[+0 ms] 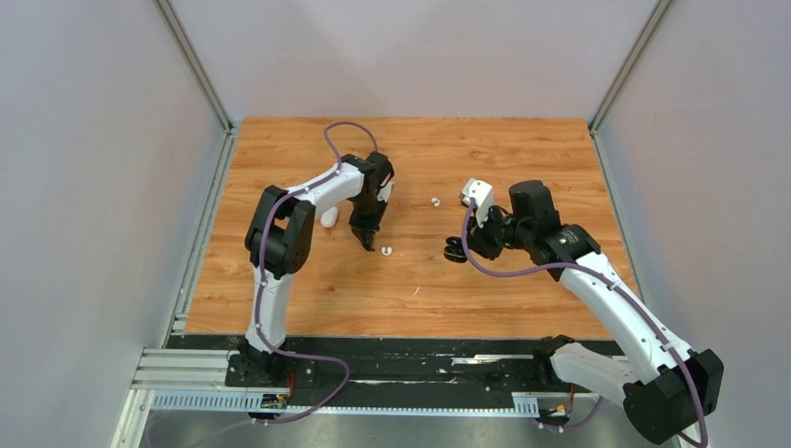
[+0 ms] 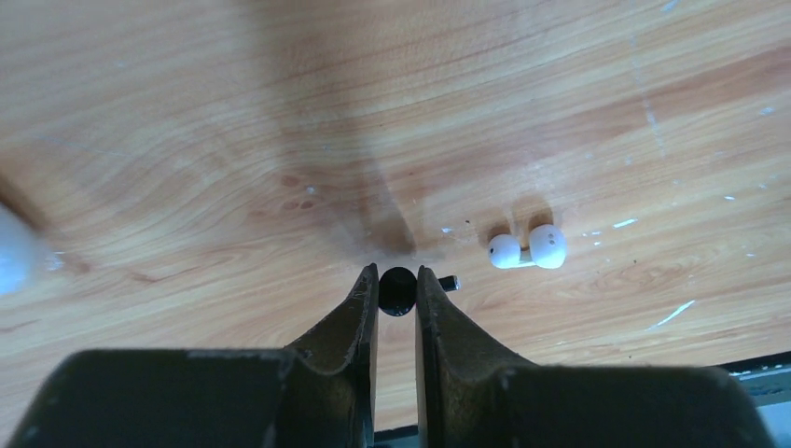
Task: Insert the wireless bluetooth earbuds into the charging case
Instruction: Pick up the earbud from the center of the board.
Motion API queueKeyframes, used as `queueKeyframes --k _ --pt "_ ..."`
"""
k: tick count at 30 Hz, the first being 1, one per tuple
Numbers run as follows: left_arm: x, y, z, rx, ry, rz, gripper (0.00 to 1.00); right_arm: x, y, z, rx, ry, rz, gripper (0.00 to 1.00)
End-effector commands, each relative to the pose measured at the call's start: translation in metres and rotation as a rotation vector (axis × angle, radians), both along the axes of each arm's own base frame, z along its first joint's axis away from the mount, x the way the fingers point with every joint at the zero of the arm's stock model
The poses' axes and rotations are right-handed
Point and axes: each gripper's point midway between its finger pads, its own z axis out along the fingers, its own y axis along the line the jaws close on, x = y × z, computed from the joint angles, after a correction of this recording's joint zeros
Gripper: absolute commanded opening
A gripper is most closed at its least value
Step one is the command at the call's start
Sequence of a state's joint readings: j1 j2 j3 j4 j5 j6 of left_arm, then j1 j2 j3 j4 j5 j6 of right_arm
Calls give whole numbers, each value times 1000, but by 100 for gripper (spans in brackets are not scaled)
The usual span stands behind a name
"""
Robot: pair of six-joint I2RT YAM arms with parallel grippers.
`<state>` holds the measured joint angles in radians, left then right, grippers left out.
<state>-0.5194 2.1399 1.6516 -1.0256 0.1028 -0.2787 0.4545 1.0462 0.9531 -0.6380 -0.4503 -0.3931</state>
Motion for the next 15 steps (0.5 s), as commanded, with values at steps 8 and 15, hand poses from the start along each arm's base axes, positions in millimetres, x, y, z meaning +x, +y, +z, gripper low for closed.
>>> queueKeyframes --k 8,15 --pt "65 -9 152 -157 -657 -289 0 3 17 9 86 45 17 0" --pt "44 -21 256 -257 -1177 -604 0 19 37 21 129 131 35 0"
